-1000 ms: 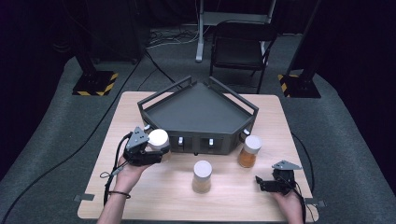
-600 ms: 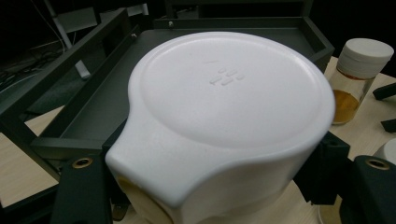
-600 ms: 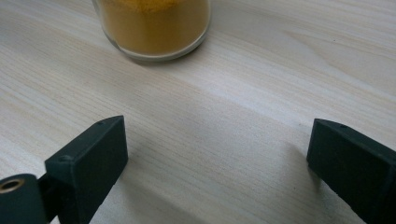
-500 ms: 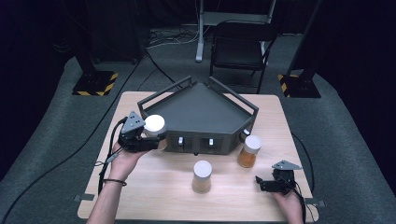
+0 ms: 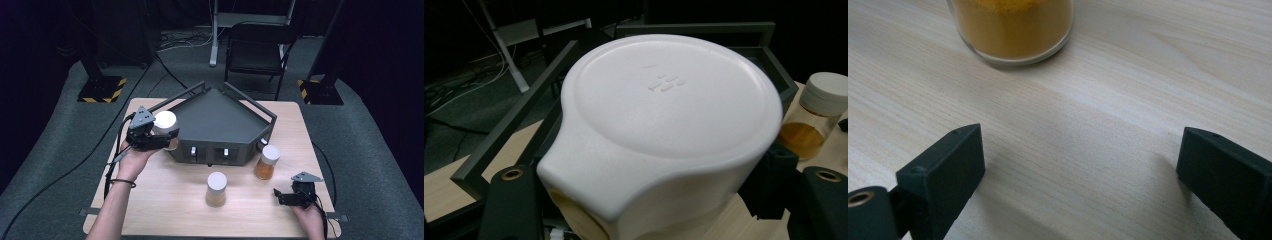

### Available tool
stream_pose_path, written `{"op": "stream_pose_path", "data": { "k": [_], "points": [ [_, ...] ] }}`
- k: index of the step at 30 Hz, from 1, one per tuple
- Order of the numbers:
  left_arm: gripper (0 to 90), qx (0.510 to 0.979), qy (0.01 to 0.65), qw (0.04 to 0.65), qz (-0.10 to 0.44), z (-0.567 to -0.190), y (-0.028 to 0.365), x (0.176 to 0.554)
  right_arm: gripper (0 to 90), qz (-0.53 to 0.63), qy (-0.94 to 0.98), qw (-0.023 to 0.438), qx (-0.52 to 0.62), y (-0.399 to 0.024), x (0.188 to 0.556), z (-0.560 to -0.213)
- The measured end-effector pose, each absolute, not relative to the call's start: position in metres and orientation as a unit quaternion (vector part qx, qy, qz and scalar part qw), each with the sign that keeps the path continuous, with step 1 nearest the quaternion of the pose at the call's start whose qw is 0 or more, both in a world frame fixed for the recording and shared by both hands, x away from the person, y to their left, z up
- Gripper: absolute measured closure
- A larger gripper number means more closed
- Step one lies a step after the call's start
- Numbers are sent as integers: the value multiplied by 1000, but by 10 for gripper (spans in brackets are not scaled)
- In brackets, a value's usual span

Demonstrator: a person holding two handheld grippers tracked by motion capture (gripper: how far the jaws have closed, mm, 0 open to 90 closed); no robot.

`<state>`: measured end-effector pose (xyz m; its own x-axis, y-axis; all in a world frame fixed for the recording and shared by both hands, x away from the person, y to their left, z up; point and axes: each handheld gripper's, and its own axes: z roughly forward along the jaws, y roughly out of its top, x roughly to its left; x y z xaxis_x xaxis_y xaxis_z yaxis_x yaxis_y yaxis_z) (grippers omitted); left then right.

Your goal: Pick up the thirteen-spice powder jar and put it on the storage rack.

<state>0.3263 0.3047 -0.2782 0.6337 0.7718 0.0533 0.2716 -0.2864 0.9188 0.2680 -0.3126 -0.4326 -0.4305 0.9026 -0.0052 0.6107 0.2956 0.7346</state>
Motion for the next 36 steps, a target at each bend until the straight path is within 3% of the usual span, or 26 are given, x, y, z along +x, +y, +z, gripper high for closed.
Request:
{"op": "stream_pose_path", "data": {
  "k": [13, 36],
  "points": [
    [301, 739, 361, 488, 294, -279, 279, 347, 44, 338, 776, 216, 486, -313, 268, -433],
    [301, 750, 404, 457, 255, -285, 267, 381, 43, 339, 777, 215, 485, -313, 268, -433]
  ]
}}
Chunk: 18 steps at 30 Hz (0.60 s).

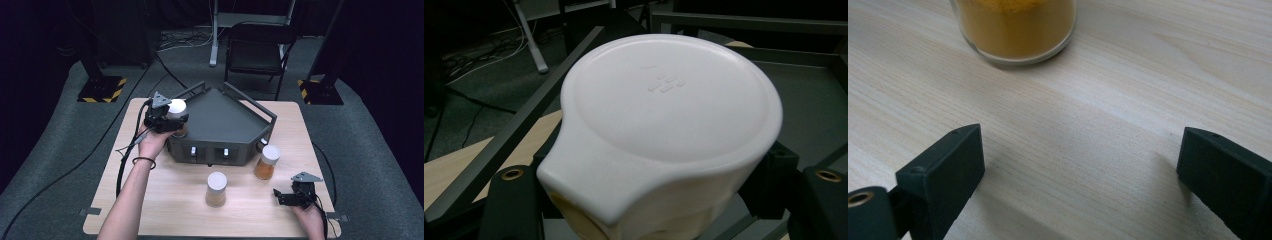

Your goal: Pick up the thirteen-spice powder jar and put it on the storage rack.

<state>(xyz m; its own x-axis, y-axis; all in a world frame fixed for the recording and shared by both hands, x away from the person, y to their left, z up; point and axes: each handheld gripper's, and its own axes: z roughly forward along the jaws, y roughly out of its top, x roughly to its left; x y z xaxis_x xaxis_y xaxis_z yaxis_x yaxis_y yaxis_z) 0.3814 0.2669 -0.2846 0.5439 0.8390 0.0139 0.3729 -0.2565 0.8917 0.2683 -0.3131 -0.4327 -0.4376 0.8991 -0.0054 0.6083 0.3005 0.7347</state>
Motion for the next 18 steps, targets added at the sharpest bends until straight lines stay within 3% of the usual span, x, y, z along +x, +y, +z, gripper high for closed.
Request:
{"op": "stream_pose_path", "data": {
  "k": [5, 13, 18],
  "points": [
    [296, 746, 409, 459, 256, -286, 267, 381, 43, 339, 777, 215, 485, -313, 268, -433],
    [167, 747, 406, 456, 263, -283, 267, 376, 43, 339, 777, 215, 485, -313, 268, -433],
    [142, 749, 394, 462, 265, -280, 272, 366, 43, 339, 777, 215, 485, -313, 268, -433]
  ]
}}
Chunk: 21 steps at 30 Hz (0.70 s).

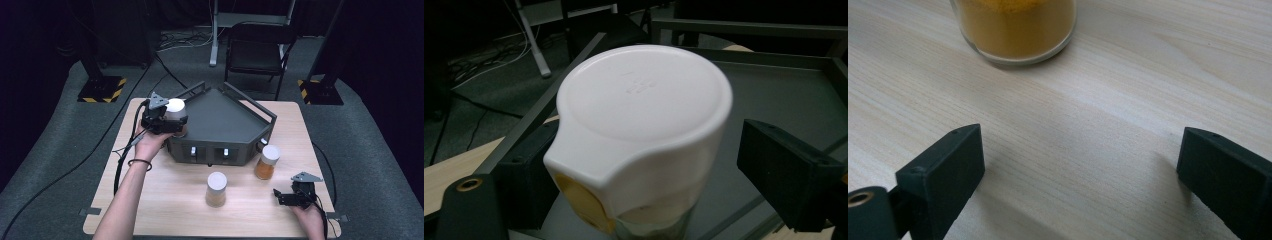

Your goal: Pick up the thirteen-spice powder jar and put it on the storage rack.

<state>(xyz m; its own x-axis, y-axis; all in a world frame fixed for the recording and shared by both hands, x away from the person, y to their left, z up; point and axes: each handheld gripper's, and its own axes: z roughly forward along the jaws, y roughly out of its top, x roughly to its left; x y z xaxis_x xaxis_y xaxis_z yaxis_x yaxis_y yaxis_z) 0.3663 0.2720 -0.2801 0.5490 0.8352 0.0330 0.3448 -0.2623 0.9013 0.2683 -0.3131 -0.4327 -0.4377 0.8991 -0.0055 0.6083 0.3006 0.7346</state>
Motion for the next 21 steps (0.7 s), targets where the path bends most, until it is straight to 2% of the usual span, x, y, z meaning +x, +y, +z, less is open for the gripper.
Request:
{"op": "stream_pose_path", "data": {
  "k": [21],
  "points": [
    [84, 737, 388, 483, 270, -317, 313, 316, 43, 339, 777, 215, 485, -313, 268, -433]
  ]
}}
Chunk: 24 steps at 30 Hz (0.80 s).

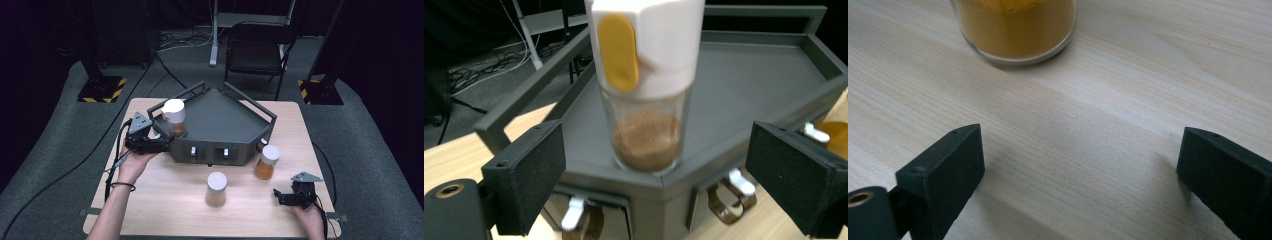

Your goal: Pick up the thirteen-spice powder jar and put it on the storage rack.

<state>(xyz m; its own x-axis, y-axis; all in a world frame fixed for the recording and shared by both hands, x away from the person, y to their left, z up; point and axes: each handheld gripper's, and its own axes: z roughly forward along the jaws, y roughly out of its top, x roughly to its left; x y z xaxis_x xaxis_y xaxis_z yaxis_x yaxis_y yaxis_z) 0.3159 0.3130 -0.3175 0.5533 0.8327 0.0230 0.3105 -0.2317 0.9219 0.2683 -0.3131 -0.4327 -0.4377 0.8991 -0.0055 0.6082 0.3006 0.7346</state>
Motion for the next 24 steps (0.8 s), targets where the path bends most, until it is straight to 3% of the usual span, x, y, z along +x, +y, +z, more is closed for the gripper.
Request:
{"op": "stream_pose_path", "data": {
  "k": [24],
  "points": [
    [72, 768, 401, 445, 225, -405, 331, 286, 43, 339, 777, 215, 485, -313, 268, -433]
  ]
}}
